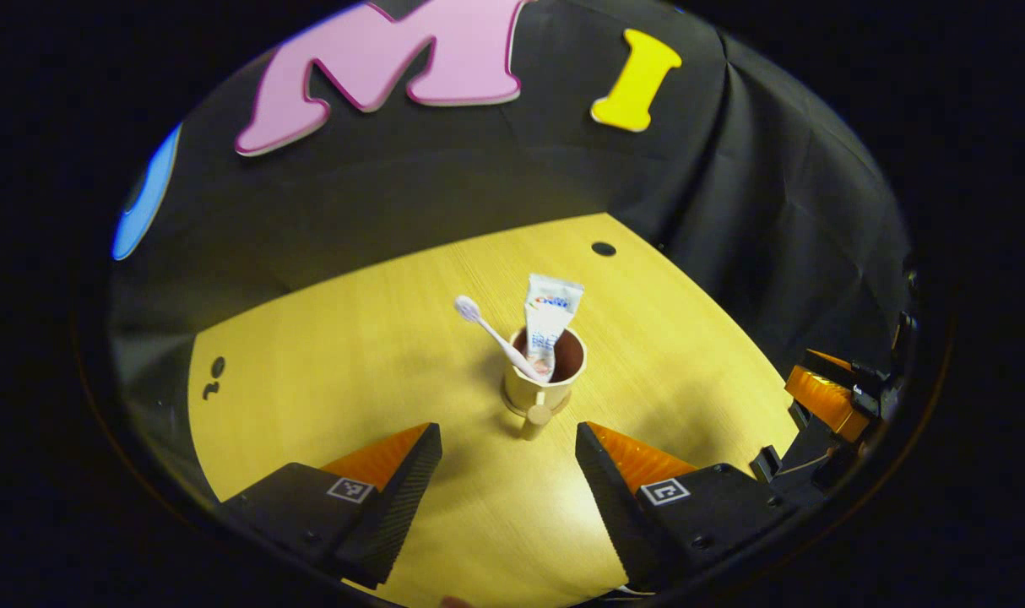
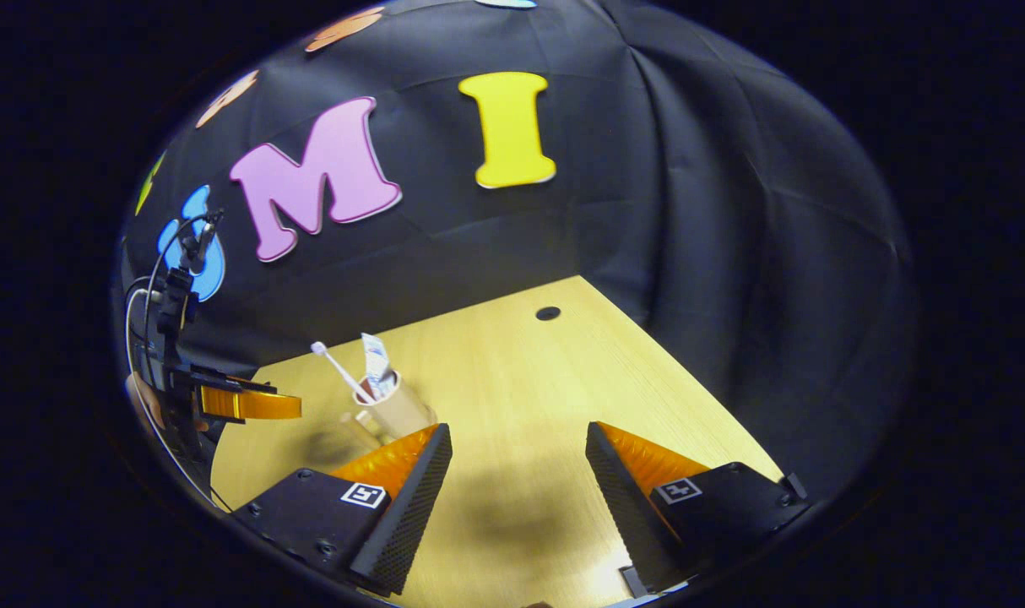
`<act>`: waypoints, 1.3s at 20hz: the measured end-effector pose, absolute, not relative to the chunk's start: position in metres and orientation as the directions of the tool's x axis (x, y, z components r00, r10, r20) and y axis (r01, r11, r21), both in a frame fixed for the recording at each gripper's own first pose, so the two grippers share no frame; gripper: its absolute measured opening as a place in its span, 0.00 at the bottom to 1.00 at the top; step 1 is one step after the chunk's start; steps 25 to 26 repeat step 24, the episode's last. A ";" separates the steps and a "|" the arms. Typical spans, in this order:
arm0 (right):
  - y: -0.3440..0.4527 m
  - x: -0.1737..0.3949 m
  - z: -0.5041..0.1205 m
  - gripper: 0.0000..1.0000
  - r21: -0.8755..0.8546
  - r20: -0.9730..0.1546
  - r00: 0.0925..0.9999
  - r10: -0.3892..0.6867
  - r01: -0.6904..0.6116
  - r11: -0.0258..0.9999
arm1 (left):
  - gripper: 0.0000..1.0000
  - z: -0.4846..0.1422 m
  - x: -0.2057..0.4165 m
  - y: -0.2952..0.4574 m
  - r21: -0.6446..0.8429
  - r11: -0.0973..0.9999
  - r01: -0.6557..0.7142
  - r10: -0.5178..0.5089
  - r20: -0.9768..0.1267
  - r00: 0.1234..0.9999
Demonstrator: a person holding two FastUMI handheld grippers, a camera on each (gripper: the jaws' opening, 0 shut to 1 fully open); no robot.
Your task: Put the toothbrush and toothpaste on the desktop into the cup, then pick up the cup and place it on the coaster on the desktop.
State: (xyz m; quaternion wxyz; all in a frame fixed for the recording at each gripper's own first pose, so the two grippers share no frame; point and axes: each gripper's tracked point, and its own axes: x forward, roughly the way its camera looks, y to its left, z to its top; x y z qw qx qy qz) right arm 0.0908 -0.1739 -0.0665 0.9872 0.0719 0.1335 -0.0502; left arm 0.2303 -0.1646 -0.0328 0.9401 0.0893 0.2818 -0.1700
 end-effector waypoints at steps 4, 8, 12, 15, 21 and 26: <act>-0.119 0.072 -0.016 0.98 0.069 -0.184 0.983 -0.014 0.028 0.997 | 0.99 0.028 0.170 -0.131 0.067 0.945 0.319 -0.270 -0.391 0.880; -0.072 0.042 0.014 0.98 0.066 -0.128 0.991 0.046 -0.038 0.997 | 0.98 0.065 0.098 -0.102 0.108 0.960 0.258 -0.227 -0.240 0.944; -0.046 0.002 0.017 0.98 0.051 -0.093 0.993 0.071 -0.066 0.997 | 0.98 0.073 0.017 -0.088 0.081 0.967 0.243 -0.234 -0.107 0.966; -0.030 -0.033 0.016 0.98 0.040 -0.055 0.995 0.082 -0.080 0.996 | 0.98 0.073 -0.038 -0.081 0.065 0.978 0.196 -0.195 -0.028 0.980; -0.016 -0.088 -0.010 0.98 0.028 -0.058 0.994 0.095 -0.094 0.995 | 0.98 0.035 -0.095 -0.063 -0.065 0.983 0.171 -0.167 0.058 0.984; -0.014 -0.099 -0.012 0.98 0.037 -0.056 0.994 0.091 -0.089 0.995 | 0.98 0.029 -0.108 -0.056 -0.092 0.983 0.162 -0.154 0.079 0.985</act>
